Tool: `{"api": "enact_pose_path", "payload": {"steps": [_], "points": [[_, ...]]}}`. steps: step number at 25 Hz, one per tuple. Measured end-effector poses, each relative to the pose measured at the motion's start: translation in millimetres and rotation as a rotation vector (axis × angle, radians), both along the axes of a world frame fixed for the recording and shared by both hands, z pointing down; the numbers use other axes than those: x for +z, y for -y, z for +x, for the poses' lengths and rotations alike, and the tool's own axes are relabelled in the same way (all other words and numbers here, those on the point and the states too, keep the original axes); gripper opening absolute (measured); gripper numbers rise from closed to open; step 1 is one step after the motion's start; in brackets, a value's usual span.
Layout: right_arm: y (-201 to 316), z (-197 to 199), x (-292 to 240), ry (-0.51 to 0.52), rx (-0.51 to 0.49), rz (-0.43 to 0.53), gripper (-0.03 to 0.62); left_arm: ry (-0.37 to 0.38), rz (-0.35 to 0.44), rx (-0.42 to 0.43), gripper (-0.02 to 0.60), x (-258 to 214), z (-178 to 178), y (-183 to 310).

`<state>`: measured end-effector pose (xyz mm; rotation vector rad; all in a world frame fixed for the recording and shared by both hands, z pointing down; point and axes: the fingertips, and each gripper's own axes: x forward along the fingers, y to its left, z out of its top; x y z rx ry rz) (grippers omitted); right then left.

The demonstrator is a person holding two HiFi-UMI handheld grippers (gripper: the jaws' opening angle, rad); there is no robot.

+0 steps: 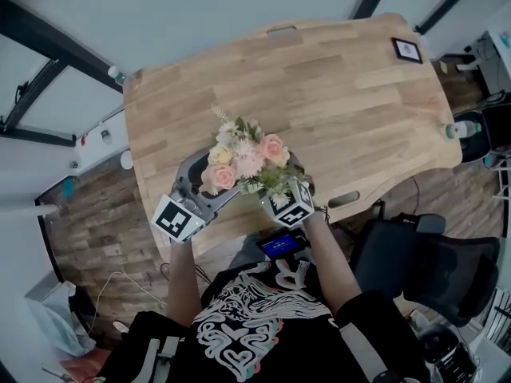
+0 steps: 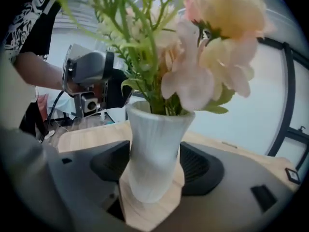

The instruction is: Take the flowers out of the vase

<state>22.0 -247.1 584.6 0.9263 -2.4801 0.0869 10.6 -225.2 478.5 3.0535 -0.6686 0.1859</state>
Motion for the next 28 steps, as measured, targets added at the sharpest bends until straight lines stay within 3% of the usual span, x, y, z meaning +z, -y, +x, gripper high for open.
{"api": "enact_pose_path", "payload": {"steps": [4,6,7,10,12,28], "points": [[1,-2,5,-0.015,0.014,0.009,0.321,-0.036,-0.013,-0.029,0.327,-2,7,7],[0,-2,8,-0.011,0.013,0.004,0.321,-0.018,-0.016,-0.047,0.324,0,6,11],[0,-2,7,-0.011,0.014,0.005,0.321,0.002,-0.010,-0.061,0.297,2,5,13],[1,-4,6,-0.011,0.016,0.009,0.321,0.041,0.004,-0.097,0.128,6,3,15],[1,-4,8,-0.013,0.018,0.007,0.319,0.034,-0.001,-0.107,0.095,6,3,15],[3,-4,8,-0.011,0.051,-0.001,0.319,-0.009,0.024,-0.103,0.052,-7,-4,15]]}}
